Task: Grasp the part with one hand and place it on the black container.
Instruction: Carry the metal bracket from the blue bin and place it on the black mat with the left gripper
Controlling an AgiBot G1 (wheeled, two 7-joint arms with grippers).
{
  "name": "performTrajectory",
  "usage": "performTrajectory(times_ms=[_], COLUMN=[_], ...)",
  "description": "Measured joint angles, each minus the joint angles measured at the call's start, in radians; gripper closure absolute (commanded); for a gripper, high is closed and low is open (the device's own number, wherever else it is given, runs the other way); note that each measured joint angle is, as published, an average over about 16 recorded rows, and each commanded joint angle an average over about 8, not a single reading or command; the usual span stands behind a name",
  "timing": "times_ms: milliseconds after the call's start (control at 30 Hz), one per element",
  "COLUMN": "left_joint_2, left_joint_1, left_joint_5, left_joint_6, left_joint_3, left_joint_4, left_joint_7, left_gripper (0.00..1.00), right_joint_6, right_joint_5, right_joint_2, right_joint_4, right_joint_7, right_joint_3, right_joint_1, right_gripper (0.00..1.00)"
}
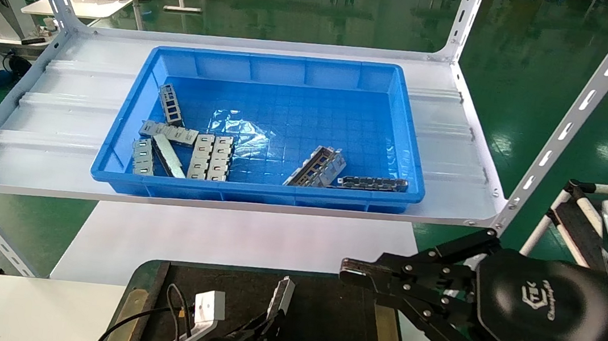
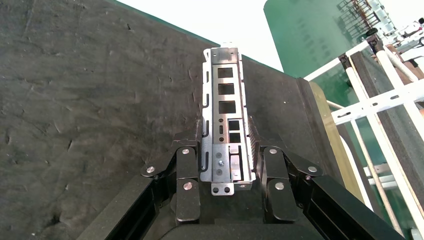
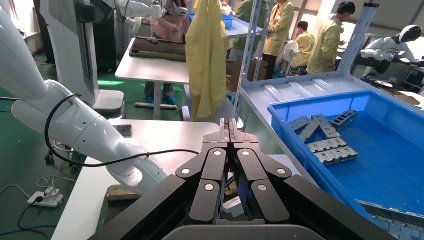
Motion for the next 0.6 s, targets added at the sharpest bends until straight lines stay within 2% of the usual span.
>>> performTrajectory(times_ms=[100, 133, 167, 267, 367, 600], left_joint_2=[0.002, 0.003, 0.003, 0.004, 0.005, 0.004], left_joint_1=[0.003, 0.003, 0.004, 0.005, 0.006, 0.003], left_joint_5=[-0.002, -0.002, -0.003, -0.005, -0.008, -0.013], left_joint_6=[-0.015, -0.021, -0.026, -0.04, -0.053, -0.073], left_joint_3=[0.007, 0.01, 0.013, 0.021, 0.03, 0.052], left_joint_4=[-0.004, -0.005, -0.006, -0.008, -0.01, -0.014], left_joint_7=[-0.009, -0.012, -0.015, -0.024, -0.033, -0.052], left_gripper=[0.75, 0.62, 0.5, 0.19, 0.0, 0.0], right_joint_6=[0.0, 0.0, 0.0, 0.0, 0.0, 0.0], right_joint_5=[0.0, 0.0, 0.0, 0.0, 0.0, 0.0], right_joint_2=[0.0, 0.0, 0.0, 0.0, 0.0, 0.0], right_joint_4=[0.0, 0.0, 0.0, 0.0, 0.0, 0.0], right_joint_7=[0.0, 0.0, 0.0, 0.0, 0.0, 0.0], right_joint_3=[0.0, 0.0, 0.0, 0.0, 0.0, 0.0], right_joint_1=[0.0, 0.0, 0.0, 0.0, 0.0, 0.0], right_gripper=[0.16, 0.06, 0.01, 0.0, 0.0, 0.0])
